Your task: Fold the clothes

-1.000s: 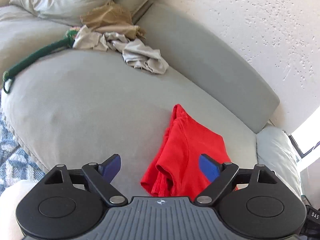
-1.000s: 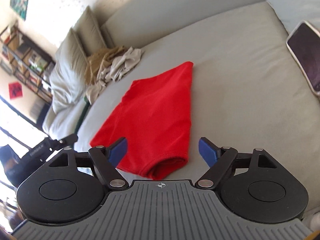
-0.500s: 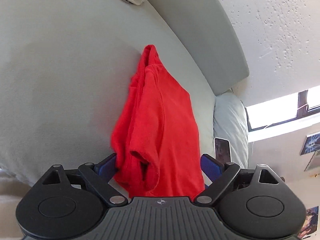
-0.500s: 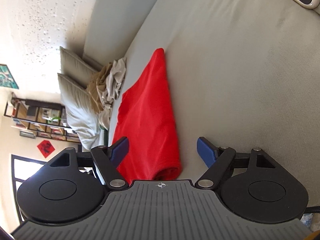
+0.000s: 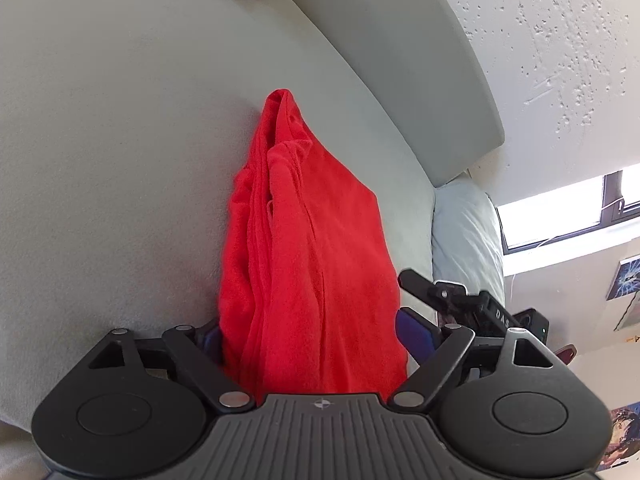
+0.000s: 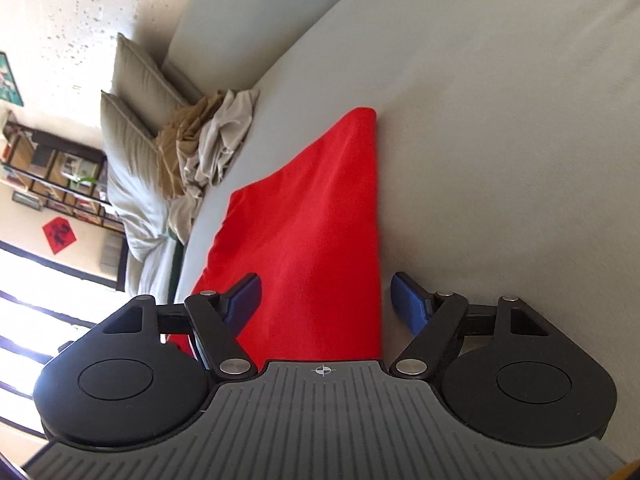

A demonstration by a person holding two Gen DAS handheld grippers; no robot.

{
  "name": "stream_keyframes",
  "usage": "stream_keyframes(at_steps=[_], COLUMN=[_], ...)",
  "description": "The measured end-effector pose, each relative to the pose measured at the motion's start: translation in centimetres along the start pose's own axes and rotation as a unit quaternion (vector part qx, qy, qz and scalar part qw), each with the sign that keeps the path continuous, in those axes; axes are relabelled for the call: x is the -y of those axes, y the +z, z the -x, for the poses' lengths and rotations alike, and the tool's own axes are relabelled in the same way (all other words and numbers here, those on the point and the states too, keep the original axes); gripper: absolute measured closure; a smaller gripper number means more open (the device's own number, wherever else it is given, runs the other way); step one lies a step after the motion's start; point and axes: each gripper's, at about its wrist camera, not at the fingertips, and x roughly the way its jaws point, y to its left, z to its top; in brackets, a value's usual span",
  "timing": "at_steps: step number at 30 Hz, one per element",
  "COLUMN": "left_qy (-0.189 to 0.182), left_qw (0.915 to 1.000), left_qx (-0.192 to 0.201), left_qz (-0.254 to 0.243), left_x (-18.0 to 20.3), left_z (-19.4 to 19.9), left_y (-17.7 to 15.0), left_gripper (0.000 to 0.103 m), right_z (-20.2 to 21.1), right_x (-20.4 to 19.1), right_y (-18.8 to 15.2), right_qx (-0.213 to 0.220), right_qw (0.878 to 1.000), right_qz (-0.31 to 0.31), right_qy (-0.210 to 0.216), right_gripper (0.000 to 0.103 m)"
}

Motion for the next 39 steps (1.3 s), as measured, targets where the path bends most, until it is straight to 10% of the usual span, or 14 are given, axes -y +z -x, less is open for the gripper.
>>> stream_keyframes(at_steps=[5, 8, 15, 26, 33, 36, 39], left_qy=[0.018, 0.063, 0.158, 0.012, -0.064, -0.088, -0.031], left_qw=[0.9997, 0.9976, 0.9736, 0.9459, 0.9268, 0.9297, 0.9513], left_qx=[0.005, 0.005, 0.01, -0.162, -0.099, -0.059, -0.12], left_qz=[-0.017, -0.027, -0.164, -0.281, -0.357, -0.353, -0.282], left_x=[0.9, 1.7, 11.3, 23.5, 34.3, 36.8, 36.5], left_z=[-0.9, -1.1, -0.2, -6.8, -17.0, -20.7, -27.4], left_y=[0.3, 0.1, -5.0, -15.3, -18.6, -18.6, -17.5], left_gripper=[0.026, 0.075, 0.079, 0.078, 0.078, 0.076, 0.065], right_z=[-2.8, -2.7, 4.0, 27.7, 39.2, 42.5, 43.8], right_x=[-0.4, -0.7, -6.7, 2.8, 5.3, 7.2, 10.9], right_y=[1.1, 0.7, -3.3, -10.9, -7.3, -3.6, 0.0], right_qx=[-0.003, 0.003, 0.058, 0.134, 0.29, 0.342, 0.362], right_qw=[1.0, 1.0, 0.983, 0.978, 0.928, 0.909, 0.9], right_qz=[0.008, 0.011, 0.138, -0.054, 0.009, 0.037, 0.019], right_qy=[0.007, -0.027, -0.109, -0.152, -0.235, -0.236, -0.242], right_gripper=[0.038, 0.076, 0.082, 0.082, 0.082, 0.082, 0.073])
